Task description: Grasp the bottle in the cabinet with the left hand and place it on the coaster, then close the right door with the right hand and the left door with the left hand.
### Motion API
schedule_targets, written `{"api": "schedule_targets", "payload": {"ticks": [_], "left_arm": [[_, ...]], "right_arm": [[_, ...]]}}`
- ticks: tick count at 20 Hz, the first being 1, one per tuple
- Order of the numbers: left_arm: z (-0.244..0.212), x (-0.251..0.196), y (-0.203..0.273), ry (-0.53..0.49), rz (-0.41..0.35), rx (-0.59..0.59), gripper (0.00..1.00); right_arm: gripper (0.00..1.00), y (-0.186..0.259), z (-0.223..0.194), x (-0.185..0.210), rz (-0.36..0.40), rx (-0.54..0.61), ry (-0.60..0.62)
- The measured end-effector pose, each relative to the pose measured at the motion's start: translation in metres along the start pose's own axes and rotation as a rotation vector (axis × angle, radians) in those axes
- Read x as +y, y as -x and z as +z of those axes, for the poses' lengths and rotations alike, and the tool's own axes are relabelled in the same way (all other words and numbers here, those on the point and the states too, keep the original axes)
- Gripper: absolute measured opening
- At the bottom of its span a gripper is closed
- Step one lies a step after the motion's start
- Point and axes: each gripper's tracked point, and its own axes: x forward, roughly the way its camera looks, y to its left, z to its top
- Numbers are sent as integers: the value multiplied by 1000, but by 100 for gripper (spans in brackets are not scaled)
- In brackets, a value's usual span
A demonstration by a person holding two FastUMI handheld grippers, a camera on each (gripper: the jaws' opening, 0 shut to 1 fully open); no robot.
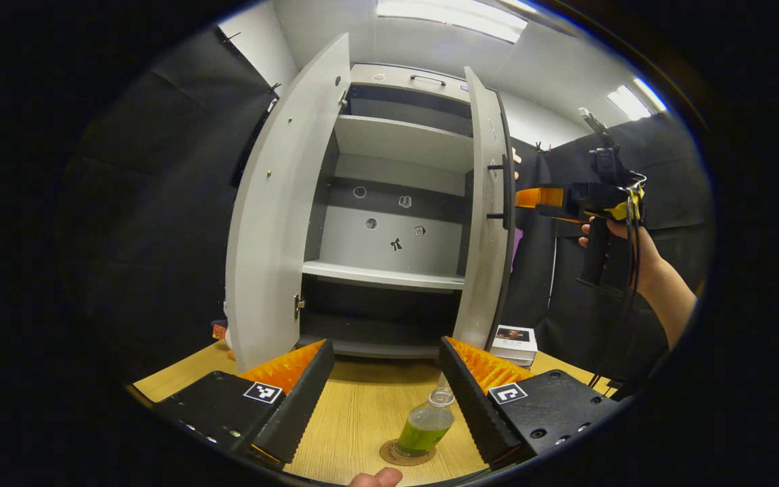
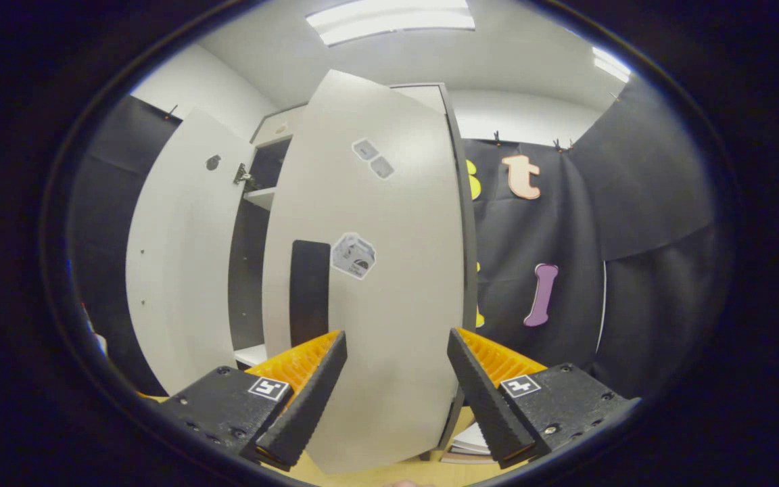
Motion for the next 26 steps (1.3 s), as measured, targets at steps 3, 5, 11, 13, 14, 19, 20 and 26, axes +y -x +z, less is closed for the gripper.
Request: {"api": "schedule_targets", "payload": {"ticks": [3,5,11,13,14,19,20,26], "left_arm": [[1,6,6,1,21,3,90],[3,9,6,2,28,8,95],[15,13,0,6,38,-16,95],[19,17,-2,9,53,-30,95],[20,17,-3,18,52,-31,89],[33,36,-5,2,91,-61,95],[37,43,-4,-4,105,-71,100],[78,128,-6,-14,236,-150,95]], "right_arm": [[98,15,3,-9,-8,-2,-29],[98,31,3,-17,-24,-4,-27],[99,91,-24,-21,-37,2,-24],[98,114,-42,-16,-59,-17,-58],[99,124,-54,-14,-79,-22,-74],[94,165,-130,-8,-173,74,-108],[98,170,-145,-9,-172,113,-108],[99,180,-156,-4,-162,174,-174]]}}
